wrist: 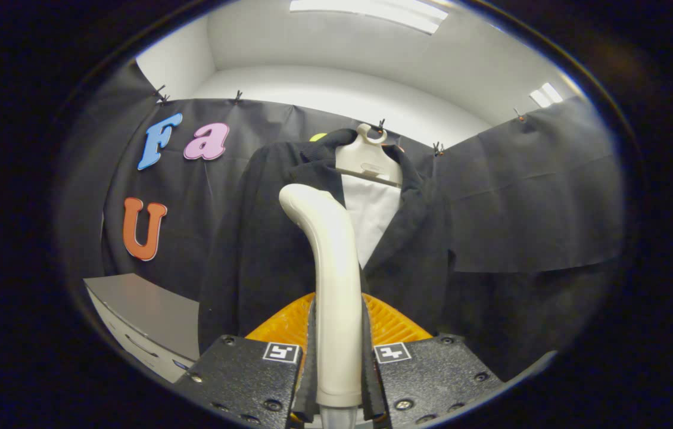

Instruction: Iron the clothes twice with a garment steamer, once on the left side and once on the right side.

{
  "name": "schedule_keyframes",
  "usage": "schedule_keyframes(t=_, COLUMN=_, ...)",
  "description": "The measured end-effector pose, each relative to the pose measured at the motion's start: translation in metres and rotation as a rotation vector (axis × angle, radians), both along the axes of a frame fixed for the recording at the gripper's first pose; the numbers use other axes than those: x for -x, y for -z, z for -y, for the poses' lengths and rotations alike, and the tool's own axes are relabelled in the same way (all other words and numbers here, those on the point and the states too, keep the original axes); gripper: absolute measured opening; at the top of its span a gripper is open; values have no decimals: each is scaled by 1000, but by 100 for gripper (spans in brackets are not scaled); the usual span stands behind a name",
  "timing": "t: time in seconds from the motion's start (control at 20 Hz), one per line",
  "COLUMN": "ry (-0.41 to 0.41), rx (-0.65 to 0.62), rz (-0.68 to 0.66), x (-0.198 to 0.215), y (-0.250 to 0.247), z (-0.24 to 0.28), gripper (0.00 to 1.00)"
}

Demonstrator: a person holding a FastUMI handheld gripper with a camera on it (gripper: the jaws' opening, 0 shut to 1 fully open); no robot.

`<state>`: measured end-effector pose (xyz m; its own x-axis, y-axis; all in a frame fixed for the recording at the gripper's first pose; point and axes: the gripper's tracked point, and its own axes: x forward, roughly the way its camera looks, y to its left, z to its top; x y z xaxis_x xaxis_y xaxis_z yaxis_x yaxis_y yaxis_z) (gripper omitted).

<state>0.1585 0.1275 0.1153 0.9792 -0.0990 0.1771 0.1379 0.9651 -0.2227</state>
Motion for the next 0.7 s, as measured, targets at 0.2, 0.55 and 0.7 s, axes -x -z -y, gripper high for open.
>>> schedule_keyframes(t=0.2, ry=22, rx=26, rz=-43, x=8, y=31, z=10, gripper=33)
schedule_keyframes(t=0.55, ry=59, rx=64, rz=-103, x=29, y=83, z=29, gripper=33)
schedule_keyframes(t=0.7, ry=68, rx=74, rz=-159, x=37, y=114, z=36, gripper=32)
